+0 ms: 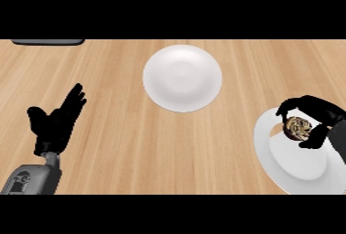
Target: Pick the cupcake from the plate and place it in the plate
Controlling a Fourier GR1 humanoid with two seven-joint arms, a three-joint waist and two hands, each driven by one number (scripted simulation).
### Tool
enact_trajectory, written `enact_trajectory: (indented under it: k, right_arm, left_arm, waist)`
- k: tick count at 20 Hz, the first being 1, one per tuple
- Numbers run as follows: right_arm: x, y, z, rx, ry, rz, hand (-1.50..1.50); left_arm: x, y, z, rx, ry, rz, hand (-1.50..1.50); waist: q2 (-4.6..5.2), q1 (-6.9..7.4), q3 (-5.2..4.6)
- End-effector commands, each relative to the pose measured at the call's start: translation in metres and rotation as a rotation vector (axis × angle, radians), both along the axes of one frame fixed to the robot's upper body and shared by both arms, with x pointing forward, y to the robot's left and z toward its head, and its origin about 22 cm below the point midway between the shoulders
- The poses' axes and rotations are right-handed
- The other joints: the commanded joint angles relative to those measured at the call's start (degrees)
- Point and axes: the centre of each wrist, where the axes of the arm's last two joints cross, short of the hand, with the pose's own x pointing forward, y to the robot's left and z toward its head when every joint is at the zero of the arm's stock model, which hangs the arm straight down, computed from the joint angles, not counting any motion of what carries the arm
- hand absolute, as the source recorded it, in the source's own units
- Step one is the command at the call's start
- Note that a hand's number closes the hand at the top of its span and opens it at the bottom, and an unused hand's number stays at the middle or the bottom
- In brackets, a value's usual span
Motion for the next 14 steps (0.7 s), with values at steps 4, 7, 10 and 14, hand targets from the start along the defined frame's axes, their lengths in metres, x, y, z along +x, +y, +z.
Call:
enact_trajectory:
  k: [4, 7, 10, 14]
  right_arm:
    - [0.035, 0.210, -0.032, 0.129, 0.053, -0.015, 1.50]
    - [0.041, 0.277, -0.014, 0.149, 0.032, -0.039, 1.50]
    - [0.061, 0.300, 0.034, 0.104, -0.123, -0.190, 1.50]
    - [0.069, 0.326, 0.080, 0.121, -0.359, -0.369, 1.50]
  left_arm:
    - [0.007, -0.007, 0.004, 0.005, -0.003, -0.038, 0.00]
    - [0.012, -0.019, 0.009, 0.009, -0.011, -0.098, 0.00]
    - [0.014, -0.028, 0.009, 0.004, -0.014, -0.121, 0.00]
    - [0.017, -0.041, 0.006, -0.001, -0.003, -0.146, 0.00]
  waist:
    - [0.28, 3.61, 0.41]
    - [0.76, 6.32, 0.45]
    - [0.25, 7.53, 0.44]
    - [0.35, 8.96, 0.48]
